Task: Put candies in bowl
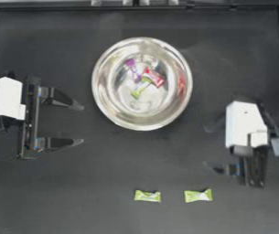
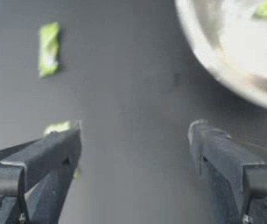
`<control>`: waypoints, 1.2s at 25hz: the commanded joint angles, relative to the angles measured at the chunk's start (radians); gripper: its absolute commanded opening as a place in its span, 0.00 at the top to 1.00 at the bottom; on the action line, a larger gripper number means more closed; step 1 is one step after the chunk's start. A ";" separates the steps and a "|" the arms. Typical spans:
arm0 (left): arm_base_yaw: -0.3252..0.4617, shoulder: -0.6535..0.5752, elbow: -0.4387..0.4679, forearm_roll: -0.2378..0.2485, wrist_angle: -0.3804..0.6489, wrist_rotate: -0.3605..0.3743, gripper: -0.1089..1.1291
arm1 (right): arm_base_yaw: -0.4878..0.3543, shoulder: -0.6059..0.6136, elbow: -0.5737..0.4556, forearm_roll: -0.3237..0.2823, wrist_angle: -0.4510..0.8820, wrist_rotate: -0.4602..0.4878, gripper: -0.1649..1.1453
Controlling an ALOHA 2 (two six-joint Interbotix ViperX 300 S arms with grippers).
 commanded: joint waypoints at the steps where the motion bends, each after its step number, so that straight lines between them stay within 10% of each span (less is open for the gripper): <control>1: 0.000 -0.014 -0.014 -0.003 -0.006 0.000 0.10 | 0.040 0.021 -0.058 0.061 0.083 -0.002 0.11; 30: 0.000 -0.014 -0.018 -0.003 -0.009 -0.002 0.10 | 0.124 0.465 -0.144 0.187 0.066 -0.040 0.11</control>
